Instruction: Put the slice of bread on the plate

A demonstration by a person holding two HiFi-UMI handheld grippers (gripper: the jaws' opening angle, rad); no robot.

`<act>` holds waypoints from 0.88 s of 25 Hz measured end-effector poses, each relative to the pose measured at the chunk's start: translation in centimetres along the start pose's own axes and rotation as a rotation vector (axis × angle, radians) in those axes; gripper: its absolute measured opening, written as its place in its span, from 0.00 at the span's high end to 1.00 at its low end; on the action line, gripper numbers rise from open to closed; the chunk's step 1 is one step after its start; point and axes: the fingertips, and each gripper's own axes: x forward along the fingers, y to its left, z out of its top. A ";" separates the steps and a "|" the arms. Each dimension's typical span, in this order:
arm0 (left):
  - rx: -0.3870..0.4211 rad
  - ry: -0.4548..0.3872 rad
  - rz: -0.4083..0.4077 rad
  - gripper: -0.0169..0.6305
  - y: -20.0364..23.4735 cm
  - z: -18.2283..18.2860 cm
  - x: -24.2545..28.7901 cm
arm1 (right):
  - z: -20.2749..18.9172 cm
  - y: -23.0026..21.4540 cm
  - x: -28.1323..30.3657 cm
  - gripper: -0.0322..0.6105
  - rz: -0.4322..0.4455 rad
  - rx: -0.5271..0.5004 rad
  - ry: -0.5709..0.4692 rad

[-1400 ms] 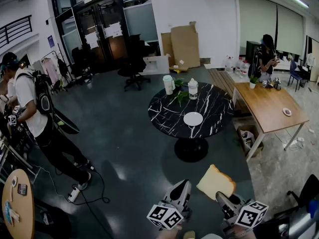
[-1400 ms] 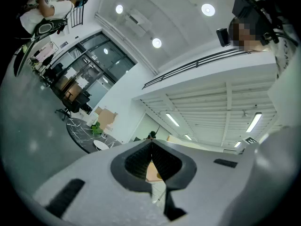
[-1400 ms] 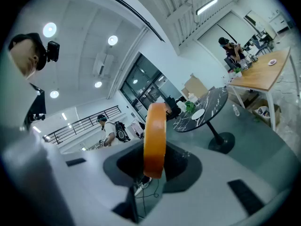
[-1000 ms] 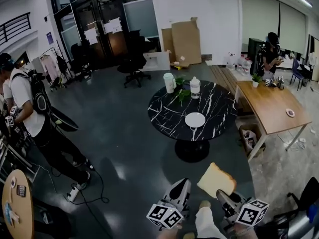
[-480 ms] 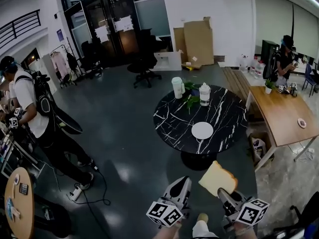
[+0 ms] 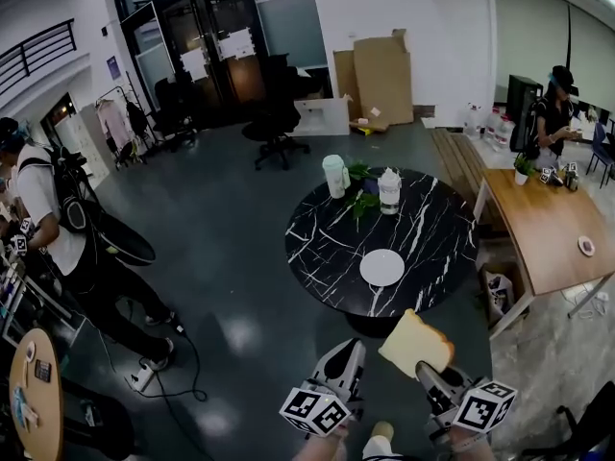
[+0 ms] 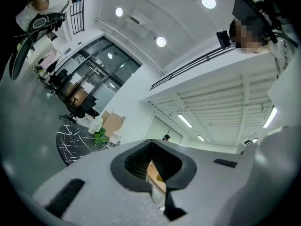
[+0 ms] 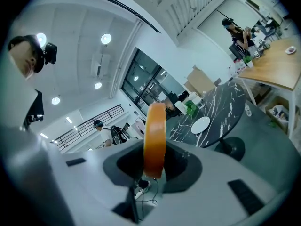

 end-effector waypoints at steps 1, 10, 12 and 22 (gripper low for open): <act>-0.001 0.001 0.004 0.97 0.2 -0.1 0.5 | 0.3 -0.4 0.3 0.81 0.001 0.001 0.004; -0.014 0.006 0.047 0.97 2.5 -2.0 2.8 | 0.6 -3.8 2.3 0.81 -0.007 0.017 0.053; -0.018 0.017 0.058 0.97 3.2 -2.3 3.0 | 0.3 -4.2 3.0 0.81 -0.004 0.027 0.072; -0.028 0.053 0.058 0.97 7.9 -3.5 7.6 | 1.3 -7.7 7.8 0.81 -0.041 0.064 0.103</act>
